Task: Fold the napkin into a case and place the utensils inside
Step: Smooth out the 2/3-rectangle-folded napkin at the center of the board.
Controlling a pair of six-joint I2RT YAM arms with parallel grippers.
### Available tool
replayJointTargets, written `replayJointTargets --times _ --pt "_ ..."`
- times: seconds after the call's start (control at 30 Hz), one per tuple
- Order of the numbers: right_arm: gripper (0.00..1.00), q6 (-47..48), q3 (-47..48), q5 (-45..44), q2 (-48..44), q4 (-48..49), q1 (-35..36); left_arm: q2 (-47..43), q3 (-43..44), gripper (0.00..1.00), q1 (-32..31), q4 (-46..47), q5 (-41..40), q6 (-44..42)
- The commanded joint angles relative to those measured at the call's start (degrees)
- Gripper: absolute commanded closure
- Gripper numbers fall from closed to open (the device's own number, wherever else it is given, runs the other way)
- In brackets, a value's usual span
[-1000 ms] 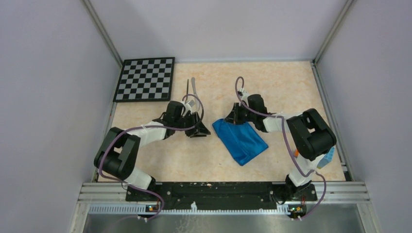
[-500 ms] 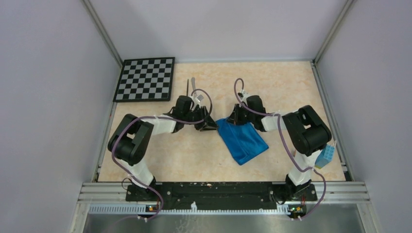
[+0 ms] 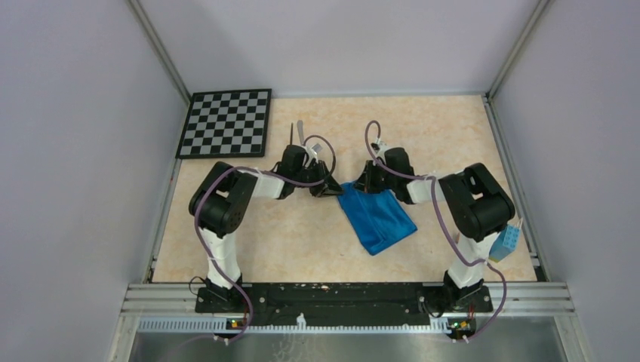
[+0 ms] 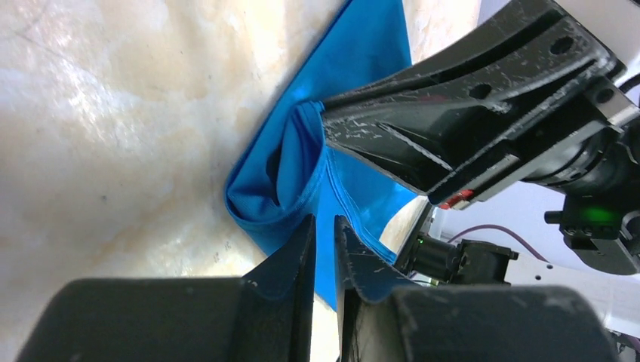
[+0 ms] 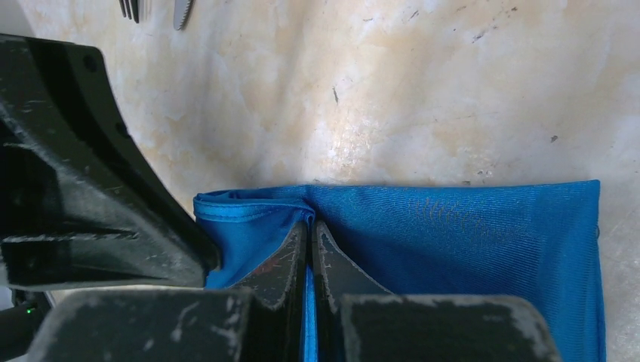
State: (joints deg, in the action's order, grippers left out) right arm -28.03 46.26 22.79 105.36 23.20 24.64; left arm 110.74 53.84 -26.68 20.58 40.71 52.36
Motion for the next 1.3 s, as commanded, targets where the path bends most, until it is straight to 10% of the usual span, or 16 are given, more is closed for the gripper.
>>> replayJointTargets --times 0.0,0.2,0.53,0.9,1.27 --pt "1.00 1.5 1.1 0.7 1.4 0.1 -0.8 2.9 2.8 0.82 -0.1 5.2 0.5 -0.3" --pt "0.96 1.8 4.6 1.3 -0.1 -7.2 -0.7 7.3 2.6 0.88 0.0 4.3 -2.4 -0.7" --pt "0.41 5.0 1.1 -2.6 -19.2 -31.1 -0.4 8.3 0.5 0.91 0.1 1.7 -4.3 -1.9" --pt "0.34 -6.7 -19.8 -0.7 -45.1 -37.4 -0.8 7.8 0.1 0.92 0.0 1.5 -4.3 -1.7" --pt "0.46 -7.1 -23.0 1.9 -45.0 -36.3 -0.7 8.1 0.8 0.93 0.1 1.0 -4.3 -1.7"
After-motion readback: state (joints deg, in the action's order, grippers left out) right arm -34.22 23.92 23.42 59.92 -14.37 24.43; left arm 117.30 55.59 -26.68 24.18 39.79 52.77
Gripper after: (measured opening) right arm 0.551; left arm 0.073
